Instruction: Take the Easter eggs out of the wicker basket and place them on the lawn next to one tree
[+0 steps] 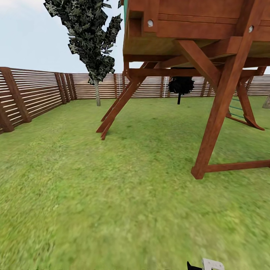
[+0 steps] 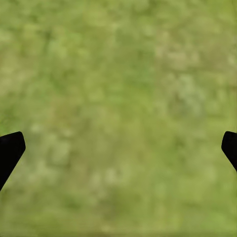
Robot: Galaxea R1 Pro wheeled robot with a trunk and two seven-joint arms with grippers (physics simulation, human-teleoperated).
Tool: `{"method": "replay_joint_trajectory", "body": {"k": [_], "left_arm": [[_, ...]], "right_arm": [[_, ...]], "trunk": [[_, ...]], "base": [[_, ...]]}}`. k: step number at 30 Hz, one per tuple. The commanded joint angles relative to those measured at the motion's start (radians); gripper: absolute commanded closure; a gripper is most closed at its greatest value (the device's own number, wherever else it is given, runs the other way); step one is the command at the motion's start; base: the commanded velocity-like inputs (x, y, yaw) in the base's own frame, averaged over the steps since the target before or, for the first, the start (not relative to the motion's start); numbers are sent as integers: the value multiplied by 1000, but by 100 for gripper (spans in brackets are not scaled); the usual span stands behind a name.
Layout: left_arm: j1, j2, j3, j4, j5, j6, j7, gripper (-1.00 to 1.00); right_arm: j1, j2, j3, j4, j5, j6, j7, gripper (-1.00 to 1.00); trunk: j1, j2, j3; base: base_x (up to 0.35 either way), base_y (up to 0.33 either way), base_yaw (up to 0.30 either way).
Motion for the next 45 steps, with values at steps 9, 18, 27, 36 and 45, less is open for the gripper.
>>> {"method": "replay_joint_trajectory", "body": {"k": [9, 18, 27, 36, 45], "left_arm": [[-1, 0, 0, 1, 0, -4, 2, -100], [-1, -2, 0, 1, 0, -22, 2, -100], [-1, -3, 0, 1, 0, -25, 2, -100], [-47, -1, 2, -11, -1, -4, 2, -100], [-94, -3, 1, -4, 0, 18, 1, -100]], "right_arm": [[-1, 0, -1, 1, -8, -4, 0, -100], [-1, 0, -1, 1, -9, -4, 0, -100], [-1, 0, -1, 14, -7, -4, 0, -100], [-1, 0, -1, 21, -6, -4, 0, -100], [0, -1, -1, 20, -6, -4, 0, -100]], "trunk": [[34, -64, -29], [46, -85, -39], [80, -148, -70], [115, -211, -112], [149, -274, -151]], "base": [[0, 0, 0], [0, 0, 0], [0, 0, 0], [0, 0, 0], [0, 0, 0]]}}
